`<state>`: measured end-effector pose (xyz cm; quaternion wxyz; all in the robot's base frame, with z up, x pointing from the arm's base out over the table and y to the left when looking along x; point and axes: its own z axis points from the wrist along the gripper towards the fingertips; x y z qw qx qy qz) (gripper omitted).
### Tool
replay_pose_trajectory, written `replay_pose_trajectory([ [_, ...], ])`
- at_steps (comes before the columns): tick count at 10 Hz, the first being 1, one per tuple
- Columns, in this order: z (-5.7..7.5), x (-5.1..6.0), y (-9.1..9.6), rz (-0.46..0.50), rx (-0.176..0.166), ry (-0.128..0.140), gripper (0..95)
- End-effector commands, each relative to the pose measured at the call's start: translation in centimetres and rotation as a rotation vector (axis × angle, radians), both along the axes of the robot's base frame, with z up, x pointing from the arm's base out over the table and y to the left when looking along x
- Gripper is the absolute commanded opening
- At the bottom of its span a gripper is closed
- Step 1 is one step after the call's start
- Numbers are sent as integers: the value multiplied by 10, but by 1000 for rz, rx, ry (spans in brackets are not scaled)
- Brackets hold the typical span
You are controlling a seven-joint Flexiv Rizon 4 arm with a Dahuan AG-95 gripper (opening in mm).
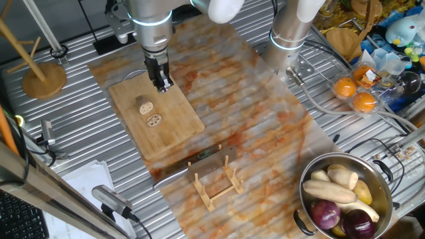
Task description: Slice the lotus root
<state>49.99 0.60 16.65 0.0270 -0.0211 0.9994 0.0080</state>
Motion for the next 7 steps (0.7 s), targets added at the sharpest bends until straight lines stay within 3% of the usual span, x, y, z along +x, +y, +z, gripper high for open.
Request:
replay_pose_trajectory([
  [1,-4,3,6,18,-3,5,0],
  [5,-13,9,27,54,-9,15,0],
  [7,-10,15,32,107,-24,59,0],
])
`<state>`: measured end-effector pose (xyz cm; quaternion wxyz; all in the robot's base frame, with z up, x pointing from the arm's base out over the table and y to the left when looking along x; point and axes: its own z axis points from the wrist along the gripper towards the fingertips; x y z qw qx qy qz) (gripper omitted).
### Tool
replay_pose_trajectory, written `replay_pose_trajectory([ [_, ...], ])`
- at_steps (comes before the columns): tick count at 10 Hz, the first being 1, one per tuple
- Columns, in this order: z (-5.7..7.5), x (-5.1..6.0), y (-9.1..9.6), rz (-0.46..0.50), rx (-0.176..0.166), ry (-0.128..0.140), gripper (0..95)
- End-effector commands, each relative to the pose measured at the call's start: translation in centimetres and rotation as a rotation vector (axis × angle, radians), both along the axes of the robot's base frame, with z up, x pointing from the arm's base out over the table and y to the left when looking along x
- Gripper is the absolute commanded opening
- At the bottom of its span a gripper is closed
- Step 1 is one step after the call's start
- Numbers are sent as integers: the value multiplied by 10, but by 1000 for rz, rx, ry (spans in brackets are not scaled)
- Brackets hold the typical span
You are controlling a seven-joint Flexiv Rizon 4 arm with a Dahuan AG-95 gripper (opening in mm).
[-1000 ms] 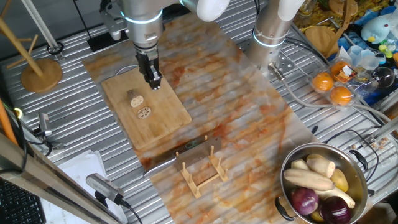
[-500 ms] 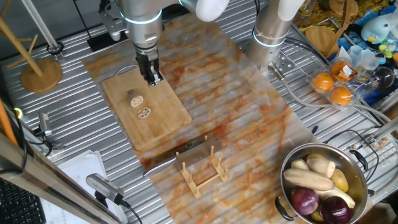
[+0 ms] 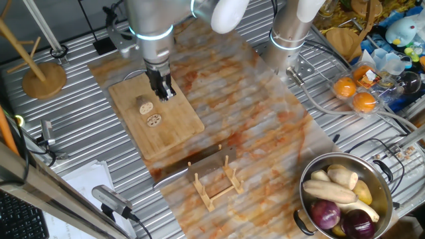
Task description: Slice the lotus root
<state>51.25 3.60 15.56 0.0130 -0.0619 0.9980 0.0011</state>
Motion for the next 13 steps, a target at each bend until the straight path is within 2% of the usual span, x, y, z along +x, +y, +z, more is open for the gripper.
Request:
replay_pose_trajectory([
  [1,4,8,5,53,-28,67,0],
  [2,5,15,7,74,-48,85,0],
  [3,7,26,13,86,-70,105,0],
  [4,9,35,18,86,-73,128,0],
  [6,8,41,20,77,-73,158,0],
  [9,6,43,19,60,-70,160,0],
  [10,6,43,19,53,-52,162,0],
  [12,6,43,19,105,-30,159,0],
  [13,6,43,19,129,-35,168,0],
])
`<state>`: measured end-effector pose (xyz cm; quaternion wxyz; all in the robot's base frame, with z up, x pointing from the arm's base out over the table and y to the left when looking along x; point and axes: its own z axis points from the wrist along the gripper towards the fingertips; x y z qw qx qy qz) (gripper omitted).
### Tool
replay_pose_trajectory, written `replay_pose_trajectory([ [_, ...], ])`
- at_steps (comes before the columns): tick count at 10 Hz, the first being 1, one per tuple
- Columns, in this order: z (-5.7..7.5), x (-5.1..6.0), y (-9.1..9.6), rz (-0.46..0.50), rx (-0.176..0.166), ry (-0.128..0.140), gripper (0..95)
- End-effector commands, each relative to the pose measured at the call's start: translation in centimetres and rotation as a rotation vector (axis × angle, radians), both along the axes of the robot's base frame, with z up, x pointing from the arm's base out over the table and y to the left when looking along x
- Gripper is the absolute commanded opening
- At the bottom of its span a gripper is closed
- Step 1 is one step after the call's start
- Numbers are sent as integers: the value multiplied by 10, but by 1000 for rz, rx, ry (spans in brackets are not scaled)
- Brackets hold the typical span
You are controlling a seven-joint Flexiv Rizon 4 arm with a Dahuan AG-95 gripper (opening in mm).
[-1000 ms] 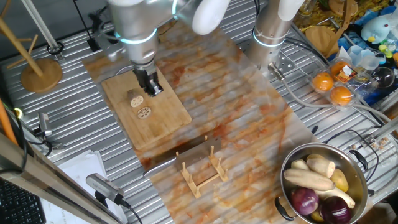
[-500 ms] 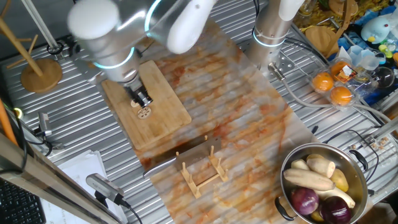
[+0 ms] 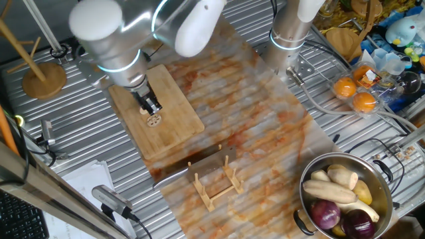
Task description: Slice the lotus root
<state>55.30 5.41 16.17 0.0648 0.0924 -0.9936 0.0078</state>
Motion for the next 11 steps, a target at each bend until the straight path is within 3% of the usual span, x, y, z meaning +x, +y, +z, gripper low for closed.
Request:
replay_pose_trajectory([
  [1,0,2,1,69,-2,22,0],
  [2,-2,3,5,66,-2,22,0],
  [4,-12,9,32,35,25,3,0],
  [7,-7,19,60,3,68,15,0],
  [8,0,26,69,-27,104,34,0],
  [10,5,35,81,-57,94,88,0],
  [11,5,35,81,-72,84,89,0],
])
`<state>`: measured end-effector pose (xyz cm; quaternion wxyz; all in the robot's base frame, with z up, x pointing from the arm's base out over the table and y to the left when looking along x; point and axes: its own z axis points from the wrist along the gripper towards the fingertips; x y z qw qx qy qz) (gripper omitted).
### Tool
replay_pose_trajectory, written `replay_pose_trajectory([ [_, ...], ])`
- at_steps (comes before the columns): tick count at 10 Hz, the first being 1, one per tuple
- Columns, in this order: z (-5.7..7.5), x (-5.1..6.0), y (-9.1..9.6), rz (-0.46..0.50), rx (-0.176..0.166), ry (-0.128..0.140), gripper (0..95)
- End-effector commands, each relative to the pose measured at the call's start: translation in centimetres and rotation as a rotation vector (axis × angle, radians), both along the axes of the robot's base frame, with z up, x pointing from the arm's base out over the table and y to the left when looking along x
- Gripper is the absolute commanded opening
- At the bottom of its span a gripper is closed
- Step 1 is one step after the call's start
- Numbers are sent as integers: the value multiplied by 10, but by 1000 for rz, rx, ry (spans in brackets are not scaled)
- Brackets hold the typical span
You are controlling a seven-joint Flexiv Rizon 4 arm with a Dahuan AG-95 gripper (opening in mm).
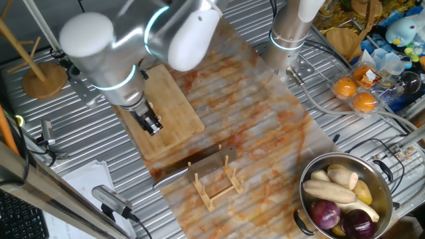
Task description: Slice the lotus root
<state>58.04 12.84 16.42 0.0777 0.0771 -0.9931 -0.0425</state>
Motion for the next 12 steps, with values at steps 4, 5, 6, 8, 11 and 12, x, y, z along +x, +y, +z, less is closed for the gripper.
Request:
replay_pose_trajectory([
  [4,2,8,7,42,-35,0,0],
  [5,2,8,7,52,-21,-18,0],
  [6,2,8,7,40,-7,-18,0],
  [8,4,5,10,15,1,0,0],
  [11,3,-6,47,-56,62,45,0],
  [12,0,-12,57,-71,58,48,0],
])
